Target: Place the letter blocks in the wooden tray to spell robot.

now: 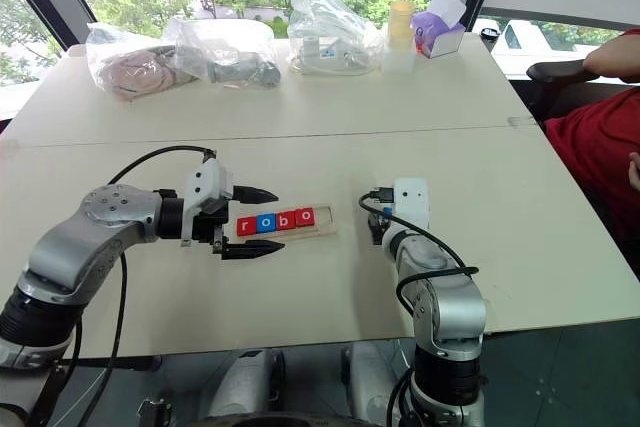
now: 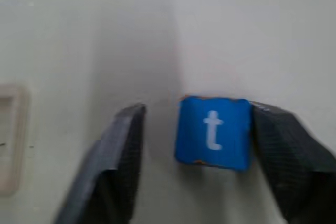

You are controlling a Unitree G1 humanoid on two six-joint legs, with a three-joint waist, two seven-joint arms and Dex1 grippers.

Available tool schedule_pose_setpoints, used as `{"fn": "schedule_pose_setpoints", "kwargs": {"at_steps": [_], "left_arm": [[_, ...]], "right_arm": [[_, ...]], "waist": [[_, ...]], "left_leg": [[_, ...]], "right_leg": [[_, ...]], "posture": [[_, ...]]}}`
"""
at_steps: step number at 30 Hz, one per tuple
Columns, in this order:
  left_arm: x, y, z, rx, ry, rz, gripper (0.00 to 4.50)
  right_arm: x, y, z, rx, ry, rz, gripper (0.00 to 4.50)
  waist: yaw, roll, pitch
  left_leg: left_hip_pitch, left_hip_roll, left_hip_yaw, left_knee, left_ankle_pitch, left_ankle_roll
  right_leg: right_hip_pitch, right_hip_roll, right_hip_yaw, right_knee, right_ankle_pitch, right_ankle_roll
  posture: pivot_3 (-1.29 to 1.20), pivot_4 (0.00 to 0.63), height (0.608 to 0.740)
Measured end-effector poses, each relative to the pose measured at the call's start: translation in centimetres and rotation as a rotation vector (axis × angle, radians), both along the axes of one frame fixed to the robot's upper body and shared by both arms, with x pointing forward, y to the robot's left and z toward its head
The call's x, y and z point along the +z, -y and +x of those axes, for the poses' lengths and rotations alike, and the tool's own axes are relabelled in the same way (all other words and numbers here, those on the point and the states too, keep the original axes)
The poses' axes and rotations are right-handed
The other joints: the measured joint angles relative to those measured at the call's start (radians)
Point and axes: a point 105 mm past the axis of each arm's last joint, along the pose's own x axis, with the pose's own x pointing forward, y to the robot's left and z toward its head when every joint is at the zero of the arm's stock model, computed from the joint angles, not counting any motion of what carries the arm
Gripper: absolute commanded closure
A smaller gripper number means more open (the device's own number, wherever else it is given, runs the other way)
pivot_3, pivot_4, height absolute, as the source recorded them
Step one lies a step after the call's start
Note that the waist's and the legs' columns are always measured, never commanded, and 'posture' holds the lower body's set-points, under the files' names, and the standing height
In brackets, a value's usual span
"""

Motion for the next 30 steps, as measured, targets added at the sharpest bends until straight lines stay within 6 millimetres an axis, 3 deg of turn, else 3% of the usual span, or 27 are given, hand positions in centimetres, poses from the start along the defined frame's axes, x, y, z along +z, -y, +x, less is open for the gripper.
{"fn": "schedule_pose_setpoints", "kwargs": {"at_steps": [4,8,10,13,15,18,25,29,30], "left_arm": [[-0.1,-0.6,0.0,0.013,-0.004,0.013,0.0],[0.1,-2.9,-0.8,0.033,-0.058,0.025,0.0],[1.0,-3.5,-1.3,0.023,-0.076,0.006,0.0],[2.0,-3.7,-2.8,-0.031,-0.099,0.006,0.0],[2.1,-3.9,-3.2,-0.036,-0.121,0.009,0.0],[2.1,-4.0,-3.3,-0.027,-0.13,0.0,0.0],[1.4,-4.6,-3.3,0.034,-0.149,-0.003,0.0],[1.4,-4.6,-3.2,0.043,-0.147,-0.002,0.0],[1.4,-4.7,-3.2,0.044,-0.146,0.001,0.0]], "right_arm": [[0.9,0.6,0.5,0.046,0.035,0.005,0.03],[5.4,3.1,1.9,0.274,0.237,-0.111,0.03],[6.1,3.8,1.8,0.43,0.266,-0.151,0.03],[3.9,4.3,0.0,0.775,0.189,-0.203,0.03],[1.9,5.4,-1.0,0.906,0.117,-0.188,0.03],[0.6,5.8,-1.3,1.027,0.093,-0.186,0.03],[0.0,6.2,1.8,1.064,0.155,-0.239,0.03],[-0.3,5.9,2.5,1.093,0.167,-0.248,0.03],[-0.3,5.8,2.5,1.111,0.17,-0.261,0.27]], "waist": [[0.0,0.0,0.0],[-0.001,0.001,0.001],[0.0,0.0,0.001],[0.004,0.0,0.001],[0.004,0.0,0.001],[-0.005,0.0,0.002],[0.0,0.0,0.002],[0.006,0.0,0.002],[0.006,0.0,0.002]], "left_leg": [[-0.001,0.0,0.0,0.0,0.0,0.0],[-0.001,0.0,0.001,-0.001,0.0,0.0],[-0.001,0.0,0.0,-0.002,0.0,0.0],[-0.001,-0.001,0.0,-0.002,-0.001,0.002],[-0.001,-0.001,0.001,-0.001,-0.001,0.002],[0.001,-0.001,0.002,0.0,-0.001,0.002],[0.001,0.0,0.003,0.0,-0.001,0.002],[0.0,-0.001,0.003,0.0,-0.001,0.002],[0.0,-0.001,0.003,0.0,-0.001,0.002]], "right_leg": [[-0.001,0.0,0.0,0.0,0.001,0.002],[-0.001,0.0,0.0,-0.002,0.0,0.002],[-0.001,0.0,-0.001,-0.002,0.0,0.003],[0.0,0.0,-0.002,-0.003,-0.002,0.005],[0.001,-0.001,-0.001,-0.003,-0.002,0.005],[0.001,0.0,0.0,-0.002,-0.002,0.005],[0.001,0.001,0.001,-0.001,0.0,0.002],[0.001,0.0,0.0,-0.001,0.0,0.003],[0.001,0.0,0.0,-0.001,0.0,0.003]], "posture": [[0.0,0.15,0.74],[0.0,0.15,0.74],[0.0,0.15,0.74],[0.0,0.15,0.74],[0.0,0.15,0.74],[0.0,0.15,0.74],[0.0,0.15,0.74],[0.0,0.15,0.74],[0.0,0.15,0.74]]}}
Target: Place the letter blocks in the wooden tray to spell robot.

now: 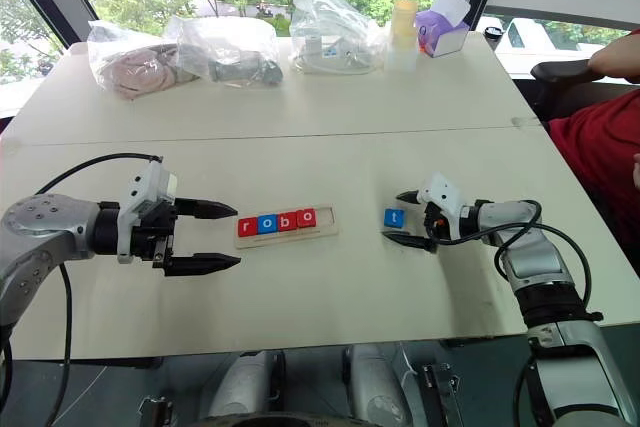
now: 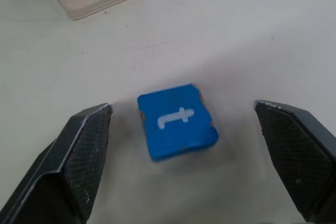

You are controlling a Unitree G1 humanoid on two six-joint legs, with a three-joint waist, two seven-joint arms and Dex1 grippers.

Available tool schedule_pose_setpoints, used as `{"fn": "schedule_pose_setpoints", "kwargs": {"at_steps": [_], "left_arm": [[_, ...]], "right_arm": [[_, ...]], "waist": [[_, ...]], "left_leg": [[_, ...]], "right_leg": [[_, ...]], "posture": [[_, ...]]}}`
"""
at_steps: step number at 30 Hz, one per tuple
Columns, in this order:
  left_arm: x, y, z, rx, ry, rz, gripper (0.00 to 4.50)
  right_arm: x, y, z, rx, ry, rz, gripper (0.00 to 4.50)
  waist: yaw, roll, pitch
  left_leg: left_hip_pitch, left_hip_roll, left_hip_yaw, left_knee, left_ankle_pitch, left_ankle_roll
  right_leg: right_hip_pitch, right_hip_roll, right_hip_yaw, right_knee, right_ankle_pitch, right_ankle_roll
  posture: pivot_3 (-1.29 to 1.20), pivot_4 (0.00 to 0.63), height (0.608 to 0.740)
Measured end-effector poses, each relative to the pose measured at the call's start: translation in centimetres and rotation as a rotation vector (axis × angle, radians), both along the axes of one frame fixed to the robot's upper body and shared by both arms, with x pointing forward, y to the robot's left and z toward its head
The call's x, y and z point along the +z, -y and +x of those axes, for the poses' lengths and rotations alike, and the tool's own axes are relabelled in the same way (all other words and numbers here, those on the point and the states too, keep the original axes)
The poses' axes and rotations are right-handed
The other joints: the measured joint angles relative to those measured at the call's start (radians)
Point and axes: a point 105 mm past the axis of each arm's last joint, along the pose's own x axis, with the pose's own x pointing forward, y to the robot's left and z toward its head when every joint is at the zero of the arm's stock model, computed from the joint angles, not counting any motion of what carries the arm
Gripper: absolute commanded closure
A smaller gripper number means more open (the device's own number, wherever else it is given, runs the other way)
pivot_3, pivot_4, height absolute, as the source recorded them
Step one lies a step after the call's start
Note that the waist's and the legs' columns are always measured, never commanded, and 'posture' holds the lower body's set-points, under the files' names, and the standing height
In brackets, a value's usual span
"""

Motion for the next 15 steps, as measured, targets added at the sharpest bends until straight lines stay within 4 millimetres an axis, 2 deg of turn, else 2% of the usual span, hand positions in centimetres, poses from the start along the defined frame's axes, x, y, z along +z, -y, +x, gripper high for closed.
{"fn": "schedule_pose_setpoints", "kwargs": {"at_steps": [2,7,12,15], "left_arm": [[0.0,-0.2,0.0,0.003,0.003,0.013,0.0],[0.0,-0.7,0.3,0.023,0.008,0.041,0.0],[0.0,-0.9,0.5,0.032,0.008,0.039,0.0],[0.1,-1.4,0.9,0.043,0.011,0.049,0.0]], "right_arm": [[0.0,-0.2,0.0,0.037,0.006,-0.015,0.73],[-0.2,-0.6,-0.3,0.088,0.004,-0.022,3.26],[0.0,-1.2,0.1,0.061,-0.02,0.015,3.31],[1.4,-4.3,0.2,0.103,-0.01,0.108,3.31]], "waist": [[-0.001,0.0,0.0],[-0.001,0.0,0.0],[-0.004,0.0,0.0],[-0.01,0.001,0.0]], "left_leg": [[0.0,0.0,0.0,0.0,0.0,0.0],[0.001,0.0,0.0,0.001,0.0,0.0],[0.001,0.0,0.0,0.001,0.0,0.0],[0.002,0.001,0.0,0.0,0.0,0.0]], "right_leg": [[0.0,0.0,0.0,0.0,0.0,0.0],[0.001,0.0,0.0,0.001,0.0,0.0],[0.001,0.0,0.0,0.001,0.0,0.0],[0.0,0.002,0.0,0.002,0.0,-0.001]], "posture": [[0.0,0.15,0.74],[0.0,0.15,0.74],[0.0,0.15,0.74],[0.0,0.15,0.74]]}}
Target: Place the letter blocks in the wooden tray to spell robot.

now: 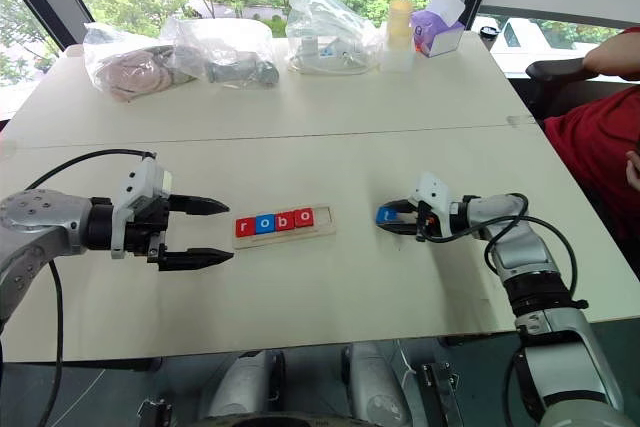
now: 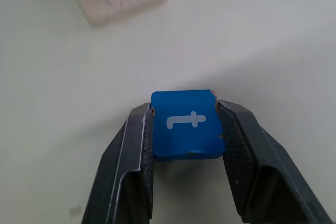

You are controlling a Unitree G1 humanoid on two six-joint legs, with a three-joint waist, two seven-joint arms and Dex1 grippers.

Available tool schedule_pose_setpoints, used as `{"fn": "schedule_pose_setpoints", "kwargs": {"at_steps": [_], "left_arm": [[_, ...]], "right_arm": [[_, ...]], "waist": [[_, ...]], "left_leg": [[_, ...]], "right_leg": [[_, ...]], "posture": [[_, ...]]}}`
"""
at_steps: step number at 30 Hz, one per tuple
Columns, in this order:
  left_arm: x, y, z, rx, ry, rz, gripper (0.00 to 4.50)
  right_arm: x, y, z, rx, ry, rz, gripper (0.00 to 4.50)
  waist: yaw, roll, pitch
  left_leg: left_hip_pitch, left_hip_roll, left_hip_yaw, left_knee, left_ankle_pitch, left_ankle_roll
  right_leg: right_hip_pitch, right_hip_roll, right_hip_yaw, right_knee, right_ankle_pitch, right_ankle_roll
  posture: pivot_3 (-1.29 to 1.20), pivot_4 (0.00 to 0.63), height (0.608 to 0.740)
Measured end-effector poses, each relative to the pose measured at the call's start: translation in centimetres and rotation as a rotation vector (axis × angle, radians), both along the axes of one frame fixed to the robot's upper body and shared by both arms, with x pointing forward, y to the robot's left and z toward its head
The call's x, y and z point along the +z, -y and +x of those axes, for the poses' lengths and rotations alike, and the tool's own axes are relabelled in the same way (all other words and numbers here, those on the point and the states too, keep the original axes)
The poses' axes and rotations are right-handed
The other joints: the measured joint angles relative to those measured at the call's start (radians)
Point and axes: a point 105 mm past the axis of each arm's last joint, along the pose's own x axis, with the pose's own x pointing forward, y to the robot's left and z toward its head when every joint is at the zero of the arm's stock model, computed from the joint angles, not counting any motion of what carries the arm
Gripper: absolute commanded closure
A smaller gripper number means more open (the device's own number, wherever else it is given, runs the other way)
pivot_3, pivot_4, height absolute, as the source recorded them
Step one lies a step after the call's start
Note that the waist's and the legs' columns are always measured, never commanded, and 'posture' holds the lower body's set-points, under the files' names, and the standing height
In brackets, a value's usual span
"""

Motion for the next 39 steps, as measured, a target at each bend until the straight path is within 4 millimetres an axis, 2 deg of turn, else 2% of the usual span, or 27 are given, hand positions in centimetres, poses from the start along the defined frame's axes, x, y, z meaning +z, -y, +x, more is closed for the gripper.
{"fn": "schedule_pose_setpoints", "kwargs": {"at_steps": [3,6,13,22,33,39], "left_arm": [[0.0,-0.8,0.3,0.018,-0.012,0.008,0.0],[0.3,-1.1,0.8,0.028,0.007,0.012,0.0],[0.2,-0.9,0.8,0.035,0.016,0.0,0.0],[-0.1,-0.7,0.5,0.063,0.019,-0.026,0.0],[0.2,-0.9,0.9,0.105,0.029,-0.055,0.0],[0.2,-0.9,1.0,0.118,0.037,-0.058,0.0]], "right_arm": [[1.6,-3.3,-0.5,0.105,0.043,0.018,3.31],[1.6,-5.5,-0.5,0.173,0.043,0.009,3.31],[-0.1,-6.2,0.3,0.208,0.018,-0.076,3.31],[-0.8,-6.8,1.1,0.253,0.015,-0.097,3.31],[-0.7,-7.6,2.1,0.275,0.036,-0.109,3.31],[-0.8,-8.0,2.0,0.296,0.032,-0.101,0.38]], "waist": [[0.004,0.0,0.0],[0.01,0.0,0.0],[0.013,0.0,0.0],[0.004,0.0,0.0],[0.005,0.0,0.0],[0.004,0.0,0.0]], "left_leg": [[0.0,0.0,-0.001,0.0,0.0,0.0],[-0.001,-0.001,-0.001,0.0,0.0,0.0],[-0.002,-0.001,0.0,0.0,0.0,0.0],[-0.002,-0.001,-0.001,0.0,0.0,0.0],[-0.001,-0.001,-0.001,0.0,0.0,0.0],[-0.002,-0.001,-0.001,0.0,0.0,0.0]], "right_leg": [[0.0,0.0,-0.001,0.0,0.0,0.0],[0.0,-0.001,-0.001,0.0,0.0,0.0],[0.0,-0.002,-0.001,-0.001,0.0,0.0],[-0.001,-0.001,-0.001,0.0,0.0,0.0],[0.0,-0.001,-0.001,0.0,0.0,0.0],[0.0,-0.001,-0.001,0.0,0.0,0.0]], "posture": [[0.0,0.15,0.74],[0.0,0.15,0.74],[0.0,0.15,0.74],[0.0,0.15,0.74],[0.0,0.15,0.74],[0.0,0.15,0.74]]}}
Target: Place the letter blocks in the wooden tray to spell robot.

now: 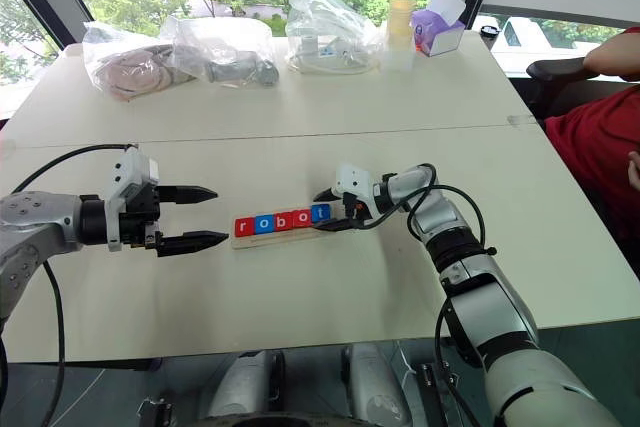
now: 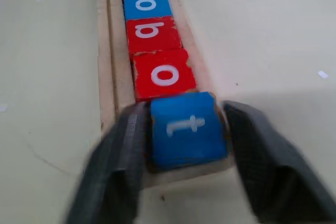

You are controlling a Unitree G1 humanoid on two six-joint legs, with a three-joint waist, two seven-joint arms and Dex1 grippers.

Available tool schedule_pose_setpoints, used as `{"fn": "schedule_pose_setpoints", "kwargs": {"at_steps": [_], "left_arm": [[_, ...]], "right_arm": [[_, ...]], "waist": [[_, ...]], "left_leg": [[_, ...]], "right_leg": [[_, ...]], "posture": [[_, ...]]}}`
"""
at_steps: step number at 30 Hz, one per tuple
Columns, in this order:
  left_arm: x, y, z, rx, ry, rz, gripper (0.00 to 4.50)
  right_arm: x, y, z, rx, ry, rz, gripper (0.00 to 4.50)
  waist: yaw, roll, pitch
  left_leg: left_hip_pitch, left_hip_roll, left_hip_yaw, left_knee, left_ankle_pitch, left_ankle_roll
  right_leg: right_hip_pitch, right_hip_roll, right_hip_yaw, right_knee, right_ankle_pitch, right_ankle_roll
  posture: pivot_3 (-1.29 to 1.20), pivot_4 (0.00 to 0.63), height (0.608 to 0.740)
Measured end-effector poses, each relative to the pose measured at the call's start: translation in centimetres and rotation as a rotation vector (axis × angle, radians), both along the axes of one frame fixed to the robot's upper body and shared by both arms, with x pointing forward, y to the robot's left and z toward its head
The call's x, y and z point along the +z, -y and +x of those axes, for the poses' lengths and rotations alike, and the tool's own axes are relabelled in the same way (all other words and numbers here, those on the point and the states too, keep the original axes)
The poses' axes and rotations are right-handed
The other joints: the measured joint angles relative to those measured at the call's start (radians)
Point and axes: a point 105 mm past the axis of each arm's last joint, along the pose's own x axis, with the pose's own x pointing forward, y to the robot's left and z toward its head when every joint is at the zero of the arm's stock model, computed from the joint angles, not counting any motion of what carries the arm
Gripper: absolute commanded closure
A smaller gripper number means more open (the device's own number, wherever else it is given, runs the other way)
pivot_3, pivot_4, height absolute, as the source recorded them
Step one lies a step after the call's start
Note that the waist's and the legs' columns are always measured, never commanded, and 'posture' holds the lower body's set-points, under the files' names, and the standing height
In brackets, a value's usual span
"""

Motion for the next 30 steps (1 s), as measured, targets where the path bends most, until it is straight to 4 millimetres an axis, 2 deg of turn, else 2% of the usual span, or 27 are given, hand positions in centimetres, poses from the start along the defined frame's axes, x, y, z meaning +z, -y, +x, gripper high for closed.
{"fn": "schedule_pose_setpoints", "kwargs": {"at_steps": [1,5,11,18,30], "left_arm": [[0.0,0.0,0.0,0.001,0.0,0.0,0.0],[0.0,0.0,0.0,0.003,0.001,0.002,0.0],[-0.1,-0.2,0.2,0.012,0.007,0.013,0.0],[0.2,-0.2,0.7,0.014,0.031,0.016,0.0],[0.1,-0.3,0.8,0.018,0.029,0.014,0.0]], "right_arm": [[0.0,0.0,0.0,0.002,-0.001,0.001,0.06],[0.2,0.1,0.1,-0.009,0.005,0.01,0.06],[1.5,1.2,0.6,-0.052,0.036,0.033,0.06],[-0.6,1.1,-1.4,-0.036,-0.041,0.029,0.06],[0.3,0.3,-2.1,-0.034,-0.012,0.063,0.06]], "waist": [[0.0,0.0,0.0],[0.0,0.0,0.0],[0.001,0.0,0.0],[-0.001,0.0,0.0],[0.001,0.0,0.0]], "left_leg": [[0.0,0.0,0.0,0.0,0.0,0.0],[0.0,0.0,0.0,0.0,0.0,0.0],[0.0,0.0,0.0,0.0,0.0,0.0],[0.0,0.0,0.0,0.0,0.0,0.0],[0.0,0.0,0.0,0.0,0.0,0.0]], "right_leg": [[0.0,0.0,0.0,0.0,0.0,0.0],[0.0,0.0,0.0,0.0,0.0,0.0],[0.0,0.0,0.0,0.0,0.0,0.0],[0.0,0.0,0.0,0.0,0.0,0.0],[0.0,0.0,0.0,0.001,0.0,0.0]], "posture": [[0.0,0.15,0.74],[0.0,0.15,0.74],[0.0,0.15,0.74],[0.0,0.15,0.74],[0.0,0.15,0.74]]}}
